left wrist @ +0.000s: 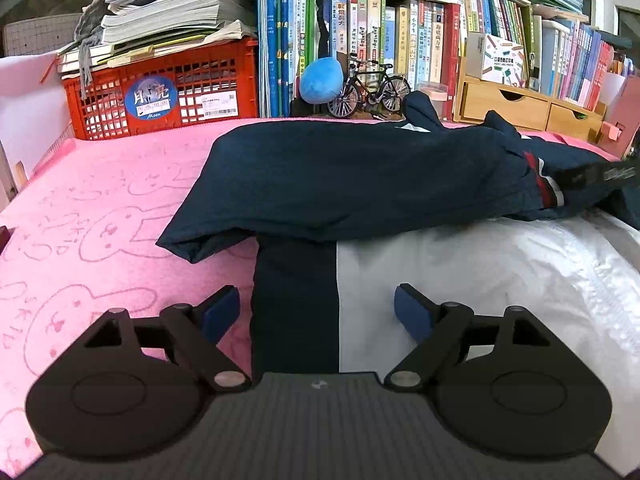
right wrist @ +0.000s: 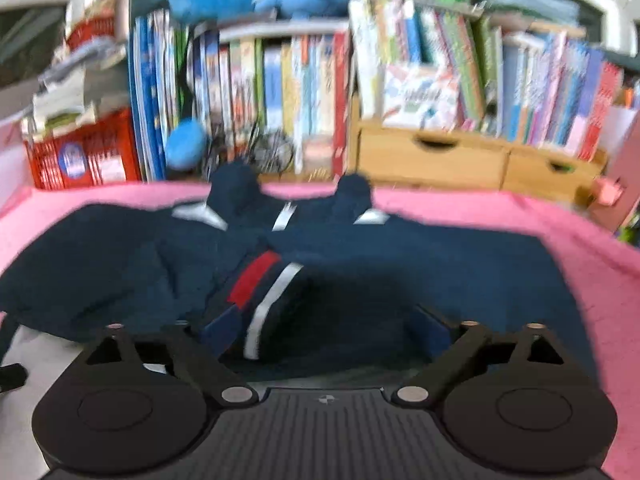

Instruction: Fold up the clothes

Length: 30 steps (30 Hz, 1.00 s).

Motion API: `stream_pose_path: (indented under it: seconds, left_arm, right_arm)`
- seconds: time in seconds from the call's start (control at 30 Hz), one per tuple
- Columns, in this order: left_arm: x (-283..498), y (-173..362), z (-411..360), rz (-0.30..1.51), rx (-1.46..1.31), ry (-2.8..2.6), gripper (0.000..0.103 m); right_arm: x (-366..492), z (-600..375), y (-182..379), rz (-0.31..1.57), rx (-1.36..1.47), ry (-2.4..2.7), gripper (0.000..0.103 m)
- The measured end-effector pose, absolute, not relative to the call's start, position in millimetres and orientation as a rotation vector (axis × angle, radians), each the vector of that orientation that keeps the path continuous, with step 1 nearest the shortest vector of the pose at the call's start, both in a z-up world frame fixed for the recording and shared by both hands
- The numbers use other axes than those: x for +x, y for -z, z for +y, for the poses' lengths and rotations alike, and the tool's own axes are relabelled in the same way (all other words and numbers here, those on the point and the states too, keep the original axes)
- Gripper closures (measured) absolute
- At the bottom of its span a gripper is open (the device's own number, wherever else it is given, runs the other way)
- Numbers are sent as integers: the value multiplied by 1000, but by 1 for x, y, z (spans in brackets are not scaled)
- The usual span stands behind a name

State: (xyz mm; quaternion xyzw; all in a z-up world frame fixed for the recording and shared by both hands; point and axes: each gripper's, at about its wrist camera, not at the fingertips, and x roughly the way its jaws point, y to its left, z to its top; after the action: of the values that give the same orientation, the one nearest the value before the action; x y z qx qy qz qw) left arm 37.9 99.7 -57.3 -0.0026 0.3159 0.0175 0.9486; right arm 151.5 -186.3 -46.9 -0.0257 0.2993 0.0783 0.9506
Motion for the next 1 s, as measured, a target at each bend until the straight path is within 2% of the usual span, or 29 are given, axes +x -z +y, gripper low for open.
stream_pose_path:
  seconds: [0.03, 0.07, 0.1, 0.13, 0.17, 0.2, 0.37, 0.47, 0.53, 0.57, 0.6, 0.67, 0.7, 0.77, 0.8, 0.83, 0.87, 0.9, 0.97, 1.0]
  left_arm:
    - [38, 57, 100, 642, -5, -36, 17]
    - [37, 57, 99, 642, -5, -37, 17]
    - [37, 57, 99, 641, -6, -38, 17]
    - [37, 57, 99, 641, -6, -38, 17]
    - [37, 57, 99, 641, -7, -39, 17]
    - [37, 57, 99, 640, -6, -40, 17]
    - [36, 58, 103, 633, -35, -38, 17]
    - [35, 58, 106, 628, -54, -30, 16]
    - [34, 58, 108, 625, -63, -23, 16]
    - [33, 58, 109, 623, -68, -20, 16]
    - [33, 58, 110, 621, -73, -18, 16]
    - [33, 58, 111, 620, -77, -15, 15]
    - [33, 58, 111, 620, -79, -14, 15]
    - [33, 58, 111, 621, -76, -13, 15]
    - [33, 58, 110, 622, -72, -14, 15]
    - [33, 58, 110, 622, -69, -15, 15]
    - [32, 58, 111, 621, -70, -14, 15]
    - [32, 58, 112, 620, -74, -12, 15]
    - [31, 58, 114, 617, -86, -7, 15]
    - [31, 58, 114, 617, -89, -6, 14]
  right_arm:
    - [160, -182, 53, 638, -45, -149, 6]
    - [164, -178, 55, 660, -15, -159, 16]
    - [165, -176, 53, 664, 37, -194, 42]
    - [166, -174, 51, 670, 81, -229, 53]
    - [168, -169, 45, 677, 103, -263, 76]
    - [172, -162, 39, 681, 114, -294, 83]
    - [196, -97, 15, 686, 78, -413, 83]
    - [208, -45, 19, 773, 76, -582, 83]
    - [204, -26, 18, 780, 90, -684, 80]
    - [200, -20, 16, 769, 82, -707, 67]
    - [194, -21, 12, 732, 46, -678, 46]
    - [181, -33, 6, 652, -43, -542, 20]
    - [175, -45, 5, 609, -90, -439, 13]
    - [174, -67, 13, 593, -148, -270, 11]
    - [176, -75, 20, 617, -162, -220, 12]
    - [182, -80, 29, 677, -157, -221, 33]
    - [186, -84, 37, 727, -146, -230, 69]
    - [187, -82, 42, 747, -135, -246, 77]
    - [187, -69, 37, 727, -135, -275, 84]
    - [188, -60, 32, 718, -120, -304, 85]
